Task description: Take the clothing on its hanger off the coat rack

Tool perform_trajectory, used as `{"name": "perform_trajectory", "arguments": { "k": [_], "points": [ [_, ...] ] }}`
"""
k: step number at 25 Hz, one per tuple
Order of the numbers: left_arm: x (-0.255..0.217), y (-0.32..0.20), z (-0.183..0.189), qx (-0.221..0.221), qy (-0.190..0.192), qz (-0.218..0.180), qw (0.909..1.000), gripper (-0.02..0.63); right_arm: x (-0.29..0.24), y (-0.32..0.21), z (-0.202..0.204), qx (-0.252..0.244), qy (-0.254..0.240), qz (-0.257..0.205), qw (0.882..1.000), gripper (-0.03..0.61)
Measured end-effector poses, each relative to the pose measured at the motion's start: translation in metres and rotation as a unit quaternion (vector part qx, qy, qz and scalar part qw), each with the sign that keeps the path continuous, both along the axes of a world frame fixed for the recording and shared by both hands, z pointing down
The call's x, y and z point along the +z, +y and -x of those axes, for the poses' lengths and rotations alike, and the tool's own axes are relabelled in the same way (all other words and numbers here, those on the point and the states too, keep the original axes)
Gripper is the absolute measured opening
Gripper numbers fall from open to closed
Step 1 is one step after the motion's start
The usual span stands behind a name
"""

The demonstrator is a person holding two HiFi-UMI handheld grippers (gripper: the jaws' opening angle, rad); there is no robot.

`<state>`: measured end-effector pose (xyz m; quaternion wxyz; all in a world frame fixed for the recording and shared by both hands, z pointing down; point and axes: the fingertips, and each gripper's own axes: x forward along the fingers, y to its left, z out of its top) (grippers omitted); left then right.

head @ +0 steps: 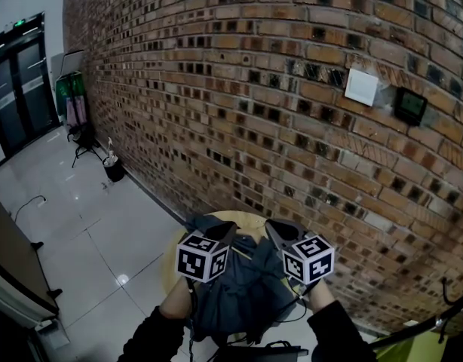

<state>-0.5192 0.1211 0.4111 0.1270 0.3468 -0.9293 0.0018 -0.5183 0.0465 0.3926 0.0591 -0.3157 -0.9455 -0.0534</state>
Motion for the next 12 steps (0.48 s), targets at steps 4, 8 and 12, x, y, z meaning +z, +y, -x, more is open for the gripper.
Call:
{"name": "perform_trajectory", "arguments": {
  "k": [4,8,12],
  "points": [
    [-0.0027,-0.0017,-0.0033,0.001,-0.004,0.005,1.0,-0.009,-0.0014,0.001,-0.0037,-0.004,0.004,0.003,1.0,-0.015],
    [-0.0066,-0.0014,-0.0053,-0.002,-0.007,0.006,1.0,-0.009,-0.0013,0.0023,-0.0068,-0.007,0.008,0.003,1.0,-0.015],
    [-0.01,-0.0015,-0.0077,-0.003,-0.008,0.005,1.0,-0.009,-0.0045,0.0024,-0.0093,-0.008,0.007,0.004,1.0,-0.015]
  ]
}}
